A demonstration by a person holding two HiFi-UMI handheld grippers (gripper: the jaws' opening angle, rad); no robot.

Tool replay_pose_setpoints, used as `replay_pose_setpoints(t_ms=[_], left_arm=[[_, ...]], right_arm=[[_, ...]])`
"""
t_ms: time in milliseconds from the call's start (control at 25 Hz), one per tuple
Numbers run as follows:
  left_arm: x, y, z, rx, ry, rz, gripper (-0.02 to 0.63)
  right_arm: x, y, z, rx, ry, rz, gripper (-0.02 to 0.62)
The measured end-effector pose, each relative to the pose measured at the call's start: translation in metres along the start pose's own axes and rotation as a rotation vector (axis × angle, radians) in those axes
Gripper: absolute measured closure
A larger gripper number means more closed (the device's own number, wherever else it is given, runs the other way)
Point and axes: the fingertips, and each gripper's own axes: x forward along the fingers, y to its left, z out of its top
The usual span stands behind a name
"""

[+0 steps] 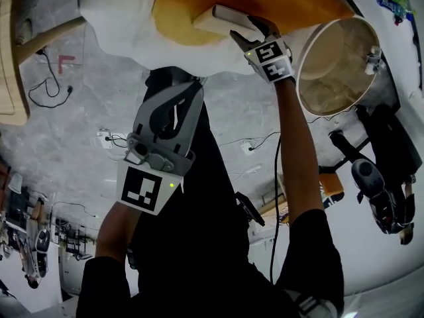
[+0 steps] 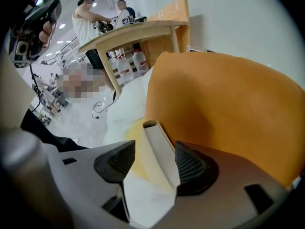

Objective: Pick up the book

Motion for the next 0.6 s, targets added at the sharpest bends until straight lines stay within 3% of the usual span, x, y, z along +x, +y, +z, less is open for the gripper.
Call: replay_pose_setpoints(t_ms=[320,600], left_arm=[[-0.001,0.007,-0.003,-0.016,0.004,0.009,0.598],[-0.002,0.015,-0.010,-0.030,0.011,0.019,0.598]], right_arm=[[0.023,-0.003,-0.005,-0.080,0.098,0.083,0.345],[0.041,-0.008,-0.014,-0.164,0.175,0.102,0.339]])
